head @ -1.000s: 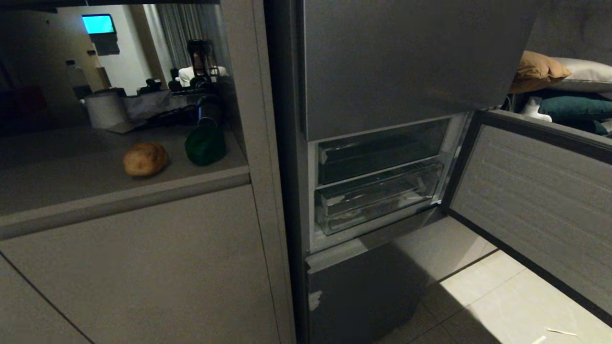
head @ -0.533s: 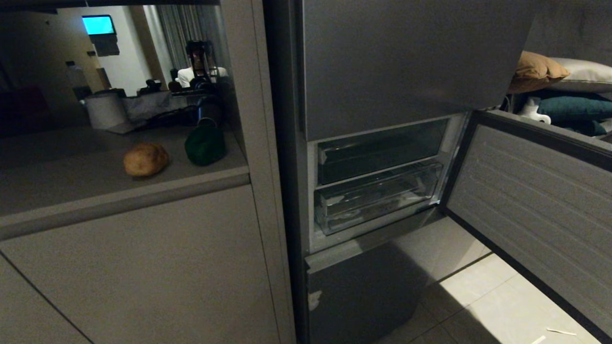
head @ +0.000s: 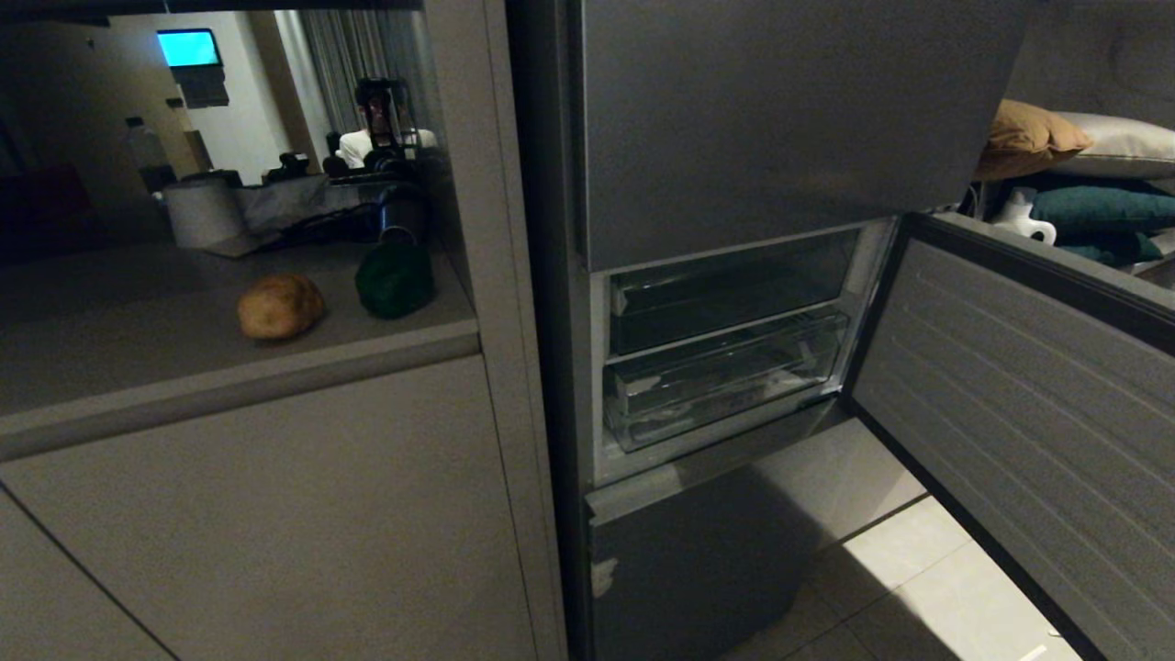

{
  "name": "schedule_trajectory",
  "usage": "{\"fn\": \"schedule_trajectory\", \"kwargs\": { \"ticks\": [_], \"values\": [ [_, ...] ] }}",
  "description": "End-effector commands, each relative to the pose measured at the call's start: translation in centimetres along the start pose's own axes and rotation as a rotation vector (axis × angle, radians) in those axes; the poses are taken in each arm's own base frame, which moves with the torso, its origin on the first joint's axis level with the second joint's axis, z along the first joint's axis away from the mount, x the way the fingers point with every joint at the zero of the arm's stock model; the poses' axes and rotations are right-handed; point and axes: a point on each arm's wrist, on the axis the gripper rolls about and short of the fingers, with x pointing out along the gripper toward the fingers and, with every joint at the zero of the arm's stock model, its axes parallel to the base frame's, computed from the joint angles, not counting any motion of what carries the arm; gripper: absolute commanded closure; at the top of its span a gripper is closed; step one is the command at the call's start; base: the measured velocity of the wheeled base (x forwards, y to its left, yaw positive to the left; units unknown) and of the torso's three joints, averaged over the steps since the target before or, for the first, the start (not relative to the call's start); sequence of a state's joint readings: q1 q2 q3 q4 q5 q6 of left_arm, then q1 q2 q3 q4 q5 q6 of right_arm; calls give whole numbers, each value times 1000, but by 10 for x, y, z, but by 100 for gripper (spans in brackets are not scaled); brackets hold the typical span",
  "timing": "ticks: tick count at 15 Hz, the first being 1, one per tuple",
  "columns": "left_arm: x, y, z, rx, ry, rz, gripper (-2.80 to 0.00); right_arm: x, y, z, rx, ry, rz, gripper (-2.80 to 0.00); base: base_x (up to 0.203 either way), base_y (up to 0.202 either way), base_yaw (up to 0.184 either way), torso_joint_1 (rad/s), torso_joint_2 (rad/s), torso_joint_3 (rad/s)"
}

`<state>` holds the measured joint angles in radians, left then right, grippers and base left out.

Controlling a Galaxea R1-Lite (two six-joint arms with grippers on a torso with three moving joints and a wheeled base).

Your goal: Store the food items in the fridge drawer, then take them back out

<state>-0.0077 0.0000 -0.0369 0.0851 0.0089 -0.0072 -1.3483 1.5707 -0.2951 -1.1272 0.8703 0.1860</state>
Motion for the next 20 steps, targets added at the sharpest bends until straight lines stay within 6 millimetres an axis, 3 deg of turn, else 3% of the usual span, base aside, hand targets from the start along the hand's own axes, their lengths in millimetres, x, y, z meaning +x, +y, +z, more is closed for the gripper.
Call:
{"fn": "schedule_trajectory", "kwargs": {
  "ticks": [1, 12, 20],
  "values": [
    [0, 0, 0, 1, 1, 0, 0, -10, 11, -7, -19, 8, 34, 0, 0, 0, 0, 0, 0, 0],
    [0, 0, 0, 0, 1, 0, 0, -20, 29, -18, -104, -6, 249, 0, 0, 0, 0, 0, 0, 0],
    [0, 0, 0, 0, 1, 0, 0, -15, 24, -13, -109, -28, 216, 0, 0, 0, 0, 0, 0, 0]
  ]
}}
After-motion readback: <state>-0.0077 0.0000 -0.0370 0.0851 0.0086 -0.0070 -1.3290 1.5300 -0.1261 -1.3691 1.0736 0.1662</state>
